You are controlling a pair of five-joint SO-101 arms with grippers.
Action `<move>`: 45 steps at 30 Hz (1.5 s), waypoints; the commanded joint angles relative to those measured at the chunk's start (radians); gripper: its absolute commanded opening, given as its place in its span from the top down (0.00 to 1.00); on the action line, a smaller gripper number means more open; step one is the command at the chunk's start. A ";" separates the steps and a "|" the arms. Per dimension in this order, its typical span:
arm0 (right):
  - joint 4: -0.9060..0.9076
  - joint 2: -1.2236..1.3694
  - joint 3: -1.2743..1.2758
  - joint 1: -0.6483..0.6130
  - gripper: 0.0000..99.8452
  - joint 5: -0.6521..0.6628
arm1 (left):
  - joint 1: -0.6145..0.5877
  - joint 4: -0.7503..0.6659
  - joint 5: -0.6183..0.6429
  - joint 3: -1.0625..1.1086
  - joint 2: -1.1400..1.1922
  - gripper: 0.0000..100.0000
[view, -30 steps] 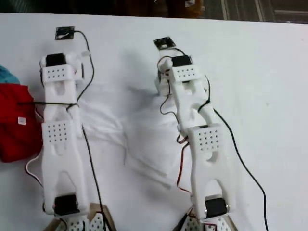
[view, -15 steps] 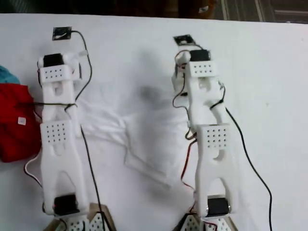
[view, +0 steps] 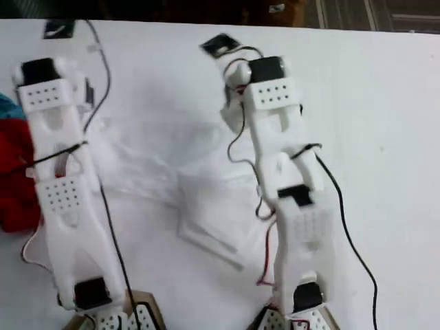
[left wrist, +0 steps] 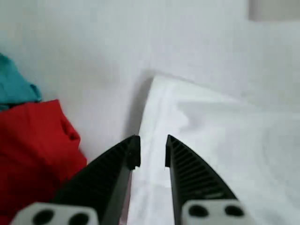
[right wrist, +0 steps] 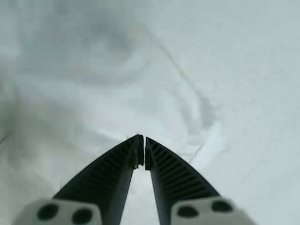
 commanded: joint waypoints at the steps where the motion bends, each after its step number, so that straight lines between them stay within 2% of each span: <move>1: -0.021 -0.309 0.370 -0.071 0.98 0.074 | -0.034 0.018 -0.009 0.305 -0.244 0.88; 5: -0.160 -0.461 0.775 -0.136 0.98 0.130 | -0.043 0.012 -0.011 0.662 -0.420 0.88; 8: -0.262 -0.526 0.990 -0.222 0.93 0.138 | -0.048 -0.006 -0.026 0.857 -0.516 0.88; 12: -0.341 -0.542 1.111 -0.357 0.82 0.138 | -0.103 -0.040 -0.081 1.032 -0.585 0.88; 14: -0.372 -0.542 1.115 -0.404 0.81 0.137 | -0.172 -0.075 -0.098 1.078 -0.605 0.88; 18: -0.426 -0.541 1.120 -0.469 0.82 0.135 | -0.318 -0.109 -0.164 1.084 -0.608 0.88; 23: -0.478 -0.538 1.122 -0.483 0.82 0.089 | -0.393 -0.107 -0.221 1.090 -0.608 0.88; 33: -0.570 -0.317 1.112 -0.479 0.82 0.087 | -0.402 -0.106 -0.221 1.092 -0.608 0.88; 40: -0.572 -0.280 1.080 -0.467 0.82 0.075 | -0.402 -0.107 -0.221 1.092 -0.608 0.88; 45: -0.539 -0.280 1.033 -0.470 0.95 0.051 | -0.402 -0.107 -0.221 1.089 -0.608 0.88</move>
